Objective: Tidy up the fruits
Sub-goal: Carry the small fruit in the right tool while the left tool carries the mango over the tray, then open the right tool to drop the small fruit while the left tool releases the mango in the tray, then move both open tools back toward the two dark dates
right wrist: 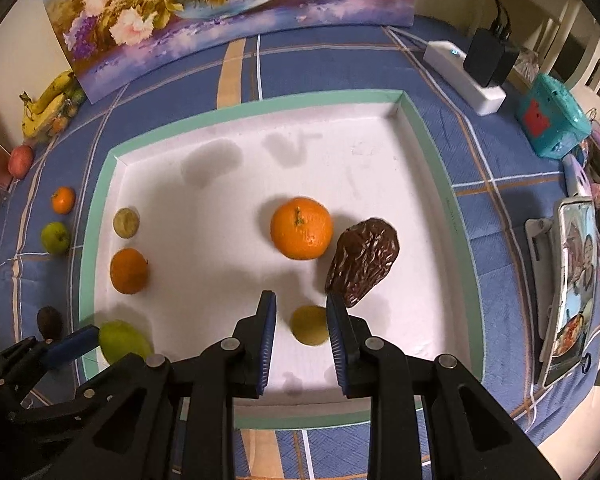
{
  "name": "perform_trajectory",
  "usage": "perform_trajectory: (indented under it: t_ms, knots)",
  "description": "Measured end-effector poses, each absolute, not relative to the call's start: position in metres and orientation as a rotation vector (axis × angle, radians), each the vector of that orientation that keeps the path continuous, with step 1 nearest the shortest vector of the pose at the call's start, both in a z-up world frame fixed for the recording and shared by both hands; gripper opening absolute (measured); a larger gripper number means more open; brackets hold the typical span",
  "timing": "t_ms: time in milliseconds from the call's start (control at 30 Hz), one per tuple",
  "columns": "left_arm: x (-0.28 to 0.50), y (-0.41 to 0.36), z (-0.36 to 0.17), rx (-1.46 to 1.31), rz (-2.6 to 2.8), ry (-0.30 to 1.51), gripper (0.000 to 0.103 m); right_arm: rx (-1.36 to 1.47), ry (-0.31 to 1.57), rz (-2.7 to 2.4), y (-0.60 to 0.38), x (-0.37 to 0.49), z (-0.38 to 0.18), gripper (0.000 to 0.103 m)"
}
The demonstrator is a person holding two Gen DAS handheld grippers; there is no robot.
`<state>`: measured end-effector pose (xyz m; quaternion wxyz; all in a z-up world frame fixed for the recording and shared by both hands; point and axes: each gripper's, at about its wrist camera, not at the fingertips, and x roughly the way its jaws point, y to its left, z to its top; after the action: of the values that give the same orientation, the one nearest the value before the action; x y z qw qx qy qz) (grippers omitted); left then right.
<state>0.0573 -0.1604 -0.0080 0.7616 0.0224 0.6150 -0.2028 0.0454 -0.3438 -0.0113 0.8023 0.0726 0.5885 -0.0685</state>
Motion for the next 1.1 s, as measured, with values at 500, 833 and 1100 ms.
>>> perform_trajectory:
  t_ms: [500, 833, 1100]
  knots:
    - [0.089, -0.095, 0.008, -0.046, -0.190, 1.247, 0.093, 0.140, 1.211, -0.156, -0.342, 0.041, 0.002, 0.044]
    - [0.098, -0.057, 0.012, -0.064, -0.046, 1.198, 0.102, 0.116, 1.201, -0.169, -0.338, 0.043, 0.000, 0.074]
    - [0.097, -0.036, 0.014, -0.087, 0.006, 1.186, 0.103, 0.109, 1.180, -0.153, -0.331, 0.044, 0.005, 0.085]
